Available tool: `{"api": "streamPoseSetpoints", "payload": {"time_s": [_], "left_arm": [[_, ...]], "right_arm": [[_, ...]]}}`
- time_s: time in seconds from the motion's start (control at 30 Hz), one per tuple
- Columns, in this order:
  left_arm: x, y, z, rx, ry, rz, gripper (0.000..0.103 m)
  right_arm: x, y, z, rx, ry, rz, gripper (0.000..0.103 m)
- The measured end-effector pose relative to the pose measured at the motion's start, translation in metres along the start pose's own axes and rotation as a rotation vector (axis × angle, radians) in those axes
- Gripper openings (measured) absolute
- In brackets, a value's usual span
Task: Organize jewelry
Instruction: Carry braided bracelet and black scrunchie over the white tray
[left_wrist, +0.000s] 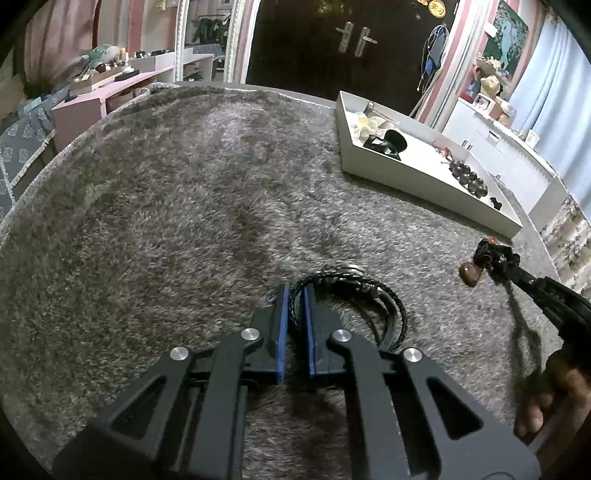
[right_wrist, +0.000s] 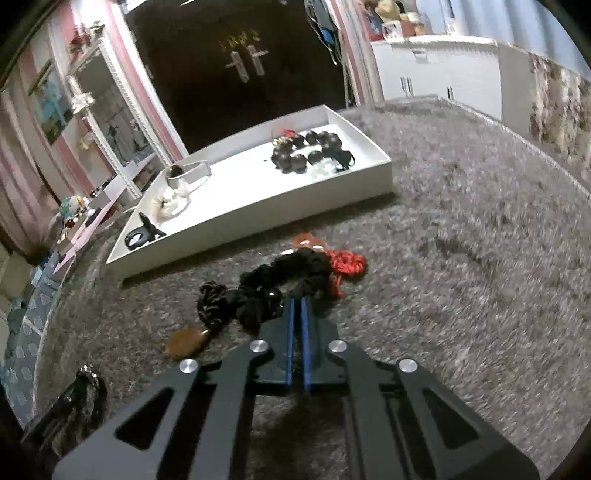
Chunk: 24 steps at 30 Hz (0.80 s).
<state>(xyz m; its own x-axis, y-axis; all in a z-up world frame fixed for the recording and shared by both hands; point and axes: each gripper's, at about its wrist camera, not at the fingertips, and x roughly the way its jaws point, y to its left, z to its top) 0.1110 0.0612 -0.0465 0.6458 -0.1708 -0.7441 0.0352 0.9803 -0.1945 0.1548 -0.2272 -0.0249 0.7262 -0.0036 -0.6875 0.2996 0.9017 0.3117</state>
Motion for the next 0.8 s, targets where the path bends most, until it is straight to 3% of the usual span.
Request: {"api": "streamPoseSetpoints", "payload": {"time_s": [0.23,0.8], "left_arm": [[-0.006,-0.006,0.004,0.012,-0.022,0.005,0.005],[-0.042,-0.034,0.011,0.059,-0.094,0.029,0.005]], "right_arm": [[-0.025,0.007,0.001,-0.175,-0.048,-0.070,0.002],[-0.068,-0.014,0.007,-0.328,-0.153,-0.146,0.002]]}}
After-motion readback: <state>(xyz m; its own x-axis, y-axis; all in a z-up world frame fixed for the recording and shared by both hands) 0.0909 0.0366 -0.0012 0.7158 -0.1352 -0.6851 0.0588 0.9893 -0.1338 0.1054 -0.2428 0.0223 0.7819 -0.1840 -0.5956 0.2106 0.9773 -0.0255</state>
